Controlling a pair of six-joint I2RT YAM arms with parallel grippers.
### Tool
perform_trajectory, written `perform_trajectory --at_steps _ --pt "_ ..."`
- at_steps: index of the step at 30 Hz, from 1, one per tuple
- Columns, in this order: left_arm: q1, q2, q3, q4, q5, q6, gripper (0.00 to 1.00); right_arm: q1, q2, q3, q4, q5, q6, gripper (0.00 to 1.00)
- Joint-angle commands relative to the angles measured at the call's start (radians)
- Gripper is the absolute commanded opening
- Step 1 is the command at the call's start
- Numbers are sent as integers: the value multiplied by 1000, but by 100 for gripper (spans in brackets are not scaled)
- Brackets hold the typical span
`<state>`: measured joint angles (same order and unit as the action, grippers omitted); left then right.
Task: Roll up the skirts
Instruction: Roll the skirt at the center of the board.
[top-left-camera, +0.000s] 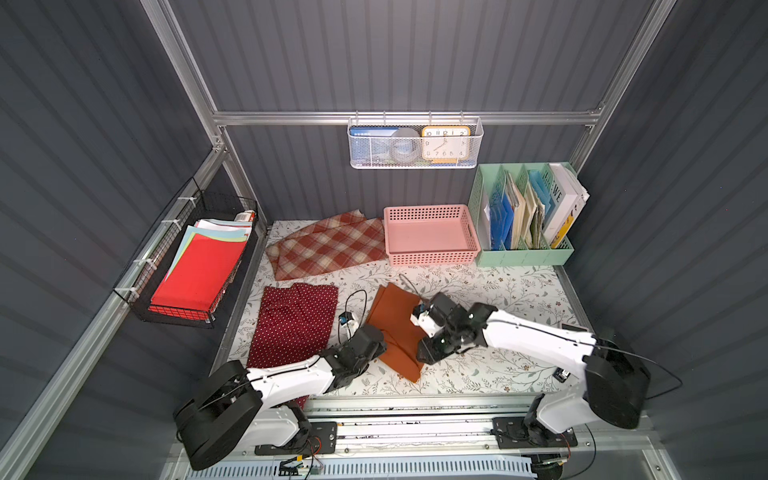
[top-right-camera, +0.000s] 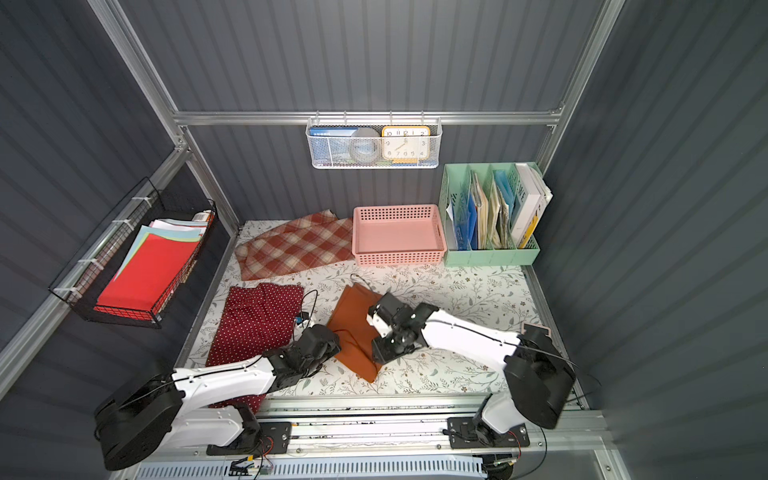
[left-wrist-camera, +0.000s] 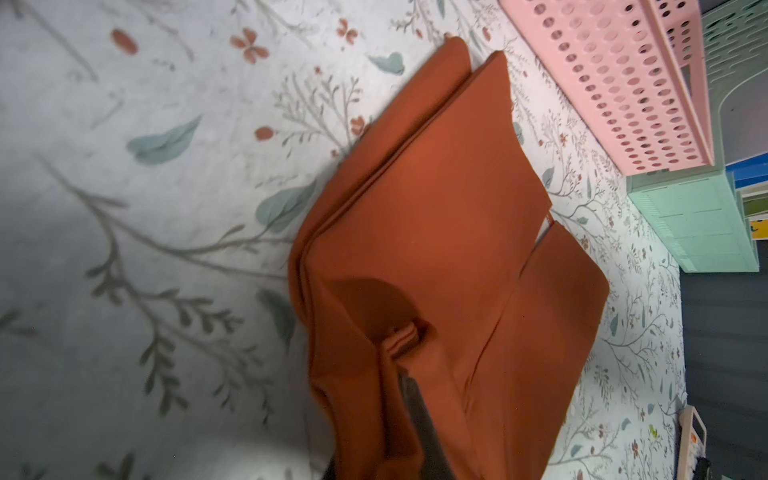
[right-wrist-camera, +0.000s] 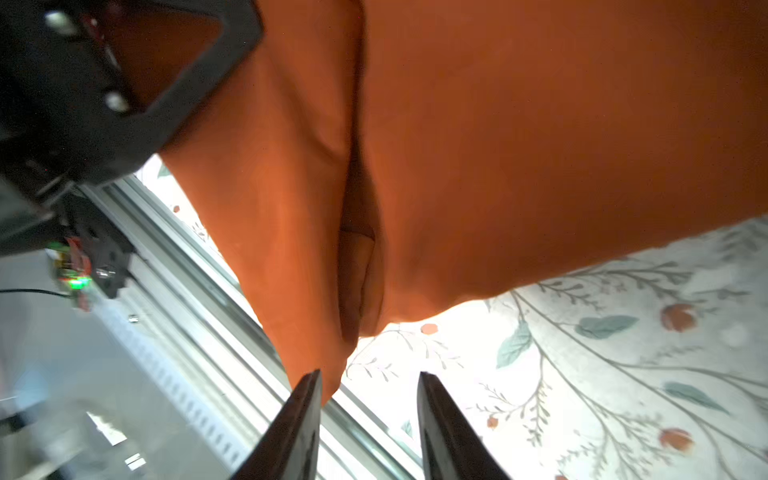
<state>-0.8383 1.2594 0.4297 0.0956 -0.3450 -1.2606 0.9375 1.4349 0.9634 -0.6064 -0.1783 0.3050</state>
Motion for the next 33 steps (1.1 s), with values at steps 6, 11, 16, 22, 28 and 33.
perform_trajectory --at_steps 6,11,16,22,28,33 --pt "-30 23 18 -203 -38 -161 0 459 -46 -97 47 723 -58 60" --pt "-30 63 38 -177 -7 -154 0 586 39 -87 146 821 -99 68" --pt "-30 28 24 -176 8 -152 0 653 -4 -183 338 936 -156 74" --pt "-30 44 33 -174 17 -130 0 696 126 -129 270 1037 -189 75" --pt "-27 43 38 -176 10 -117 0 710 158 -91 277 1029 -213 76" --pt "-28 57 38 -150 24 -111 0 705 218 -78 319 1064 -290 76"
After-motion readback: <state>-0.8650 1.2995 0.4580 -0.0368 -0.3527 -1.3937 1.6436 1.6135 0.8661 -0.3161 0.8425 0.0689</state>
